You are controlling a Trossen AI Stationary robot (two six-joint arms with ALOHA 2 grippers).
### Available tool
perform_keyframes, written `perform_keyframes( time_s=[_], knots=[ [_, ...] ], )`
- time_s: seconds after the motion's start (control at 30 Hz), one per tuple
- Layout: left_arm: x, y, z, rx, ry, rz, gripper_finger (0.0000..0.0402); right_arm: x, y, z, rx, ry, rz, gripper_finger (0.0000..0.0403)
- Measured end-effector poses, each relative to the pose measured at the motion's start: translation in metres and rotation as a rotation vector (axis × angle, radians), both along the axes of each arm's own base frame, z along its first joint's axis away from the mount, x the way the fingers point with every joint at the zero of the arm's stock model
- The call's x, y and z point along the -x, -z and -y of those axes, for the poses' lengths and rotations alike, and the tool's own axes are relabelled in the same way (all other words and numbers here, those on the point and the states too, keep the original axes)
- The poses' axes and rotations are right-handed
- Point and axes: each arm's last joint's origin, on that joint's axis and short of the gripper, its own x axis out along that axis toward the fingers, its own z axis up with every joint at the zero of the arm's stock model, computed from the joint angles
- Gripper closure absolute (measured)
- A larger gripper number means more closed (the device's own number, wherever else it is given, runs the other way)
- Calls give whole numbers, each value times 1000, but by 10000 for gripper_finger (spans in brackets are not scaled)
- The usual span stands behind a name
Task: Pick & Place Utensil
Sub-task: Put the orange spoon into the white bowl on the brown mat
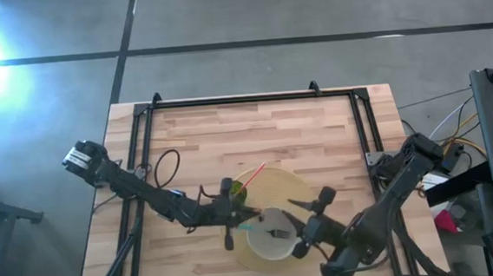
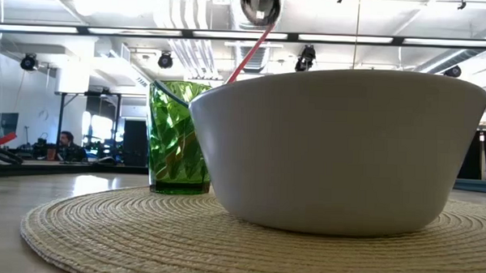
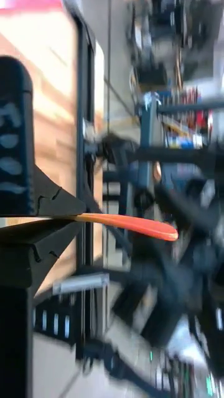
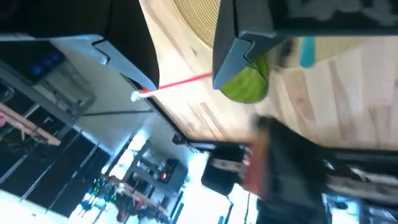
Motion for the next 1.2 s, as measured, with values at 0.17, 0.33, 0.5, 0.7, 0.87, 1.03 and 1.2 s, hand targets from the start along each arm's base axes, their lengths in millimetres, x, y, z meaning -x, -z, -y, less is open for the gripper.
perform_keyframes(
  time_s=[0.17,0.33,0.5,0.7,0.87,1.03,1.2],
  knots=[
    [-2,-6,4,-4,102,3,401,10,-9,11,-40,-5,-33,266],
    [-3,-7,5,-19,114,-18,401,14,-16,14,-100,-36,-55,275],
    [-3,-7,5,-24,128,-17,401,12,-16,12,-150,-83,-96,282],
    [-3,-6,5,-32,142,-32,401,-1,-21,7,-183,-214,-141,284],
    [-3,-4,5,-40,154,-49,401,-11,-31,3,-133,-308,-100,287],
    [-3,-4,5,-47,153,-48,401,-22,-41,4,-114,-356,-43,284],
    [-3,-4,5,-63,153,-46,401,-29,-41,13,-109,-333,-38,276]
  ],
)
